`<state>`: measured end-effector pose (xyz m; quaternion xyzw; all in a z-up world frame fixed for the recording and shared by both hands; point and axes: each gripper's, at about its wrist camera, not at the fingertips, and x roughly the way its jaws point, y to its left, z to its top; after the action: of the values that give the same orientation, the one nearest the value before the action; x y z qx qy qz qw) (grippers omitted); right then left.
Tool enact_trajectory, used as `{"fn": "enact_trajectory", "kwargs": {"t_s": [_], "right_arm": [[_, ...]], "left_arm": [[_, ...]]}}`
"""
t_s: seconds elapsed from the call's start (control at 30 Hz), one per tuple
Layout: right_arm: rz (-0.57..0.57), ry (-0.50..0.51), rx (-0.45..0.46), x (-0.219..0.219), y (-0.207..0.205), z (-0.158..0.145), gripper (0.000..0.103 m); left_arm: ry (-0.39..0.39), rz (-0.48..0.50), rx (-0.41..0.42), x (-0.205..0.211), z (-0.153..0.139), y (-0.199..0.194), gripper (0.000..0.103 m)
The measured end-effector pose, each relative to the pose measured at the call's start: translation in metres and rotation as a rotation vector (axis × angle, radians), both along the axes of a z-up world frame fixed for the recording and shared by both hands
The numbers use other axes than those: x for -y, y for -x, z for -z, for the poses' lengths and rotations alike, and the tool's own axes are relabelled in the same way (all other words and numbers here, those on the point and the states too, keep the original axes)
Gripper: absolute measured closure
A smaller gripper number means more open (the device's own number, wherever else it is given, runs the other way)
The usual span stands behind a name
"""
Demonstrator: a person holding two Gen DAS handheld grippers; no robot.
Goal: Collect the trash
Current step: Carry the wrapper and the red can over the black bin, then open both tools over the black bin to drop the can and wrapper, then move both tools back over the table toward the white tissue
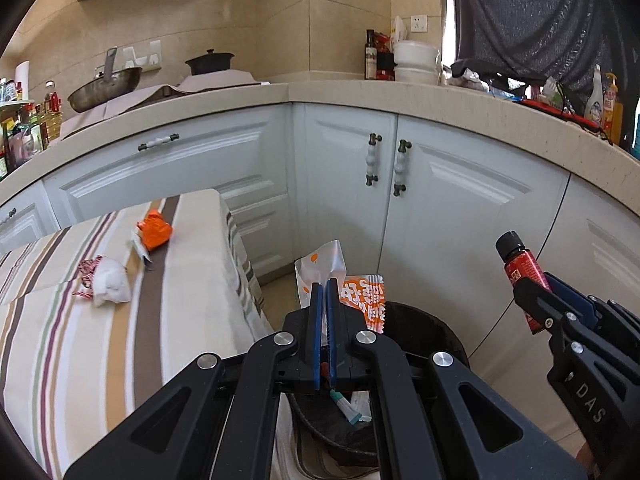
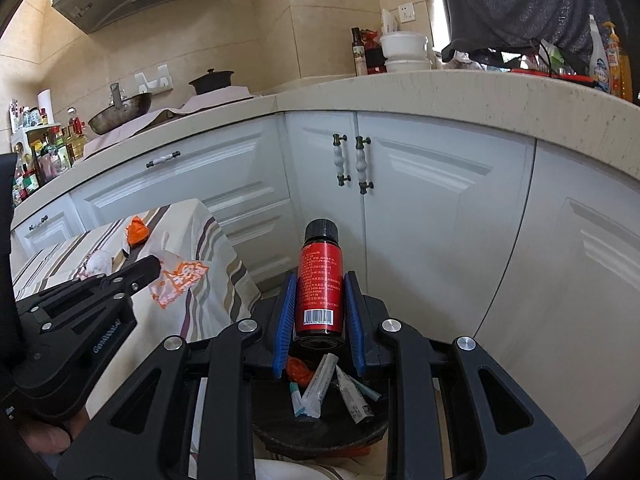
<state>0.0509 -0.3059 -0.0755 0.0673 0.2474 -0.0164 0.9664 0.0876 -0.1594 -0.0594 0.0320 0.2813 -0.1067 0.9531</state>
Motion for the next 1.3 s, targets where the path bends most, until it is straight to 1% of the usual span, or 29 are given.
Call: {"fn": "enact_trajectory", "kwargs": {"t_s": [0.33, 0.5, 0.57, 0.6, 0.63, 0.67, 0.77, 0.8, 0.87, 0.97, 1.07, 1.2, 1.3], "right_arm": [[0.011, -0.022, -0.042, 0.009, -0.02, 0.021, 0.079], [0.004, -0.034, -0.055, 0.009, -0.03, 0.03, 0.079], [0.003, -0.031, -0.055, 0.009, -0.033, 0.032, 0.078], [0.006, -0.031, -0.055, 0.009, -0.034, 0.033, 0.075], [0.01, -0.032, -0.055, 0.01, -0.035, 0.033, 0.068], [0.013, -0.035, -0.052, 0.01, -0.036, 0.033, 0.066], [0.015, -0.035, -0.049, 0.01, -0.034, 0.031, 0.066], [0.016, -0.032, -0.047, 0.01, -0.034, 0.031, 0.066], [0.017, -0.03, -0.044, 0.009, -0.032, 0.028, 0.066], [0.022, -0.03, -0.041, 0.01, -0.032, 0.025, 0.066], [0.026, -0.033, -0.036, 0.009, -0.029, 0.021, 0.066], [0.021, -0.025, -0.027, 0.004, -0.028, 0.015, 0.065], [0.02, -0.02, -0.016, -0.002, -0.026, 0.009, 0.059]], "left_arm": [[-0.031, 0.002, -0.036, 0.016, 0.015, -0.018, 0.1], [-0.038, -0.007, -0.051, 0.019, 0.022, -0.026, 0.099], [-0.05, -0.005, -0.059, 0.021, 0.024, -0.028, 0.086], [-0.052, -0.005, -0.06, 0.022, 0.024, -0.029, 0.084], [-0.053, -0.006, -0.06, 0.022, 0.024, -0.03, 0.081], [-0.053, -0.009, -0.058, 0.022, 0.024, -0.03, 0.074], [-0.047, -0.017, -0.056, 0.02, 0.022, -0.029, 0.062], [-0.046, -0.019, -0.056, 0.019, 0.021, -0.029, 0.061], [-0.042, -0.024, -0.057, 0.017, 0.02, -0.029, 0.054], [-0.027, -0.031, -0.056, 0.012, 0.015, -0.027, 0.049], [-0.023, -0.042, -0.047, 0.006, 0.011, -0.026, 0.046], [0.019, -0.06, -0.056, -0.007, 0.004, -0.025, 0.044], [0.017, -0.07, -0.041, -0.013, -0.002, -0.023, 0.044]]}}
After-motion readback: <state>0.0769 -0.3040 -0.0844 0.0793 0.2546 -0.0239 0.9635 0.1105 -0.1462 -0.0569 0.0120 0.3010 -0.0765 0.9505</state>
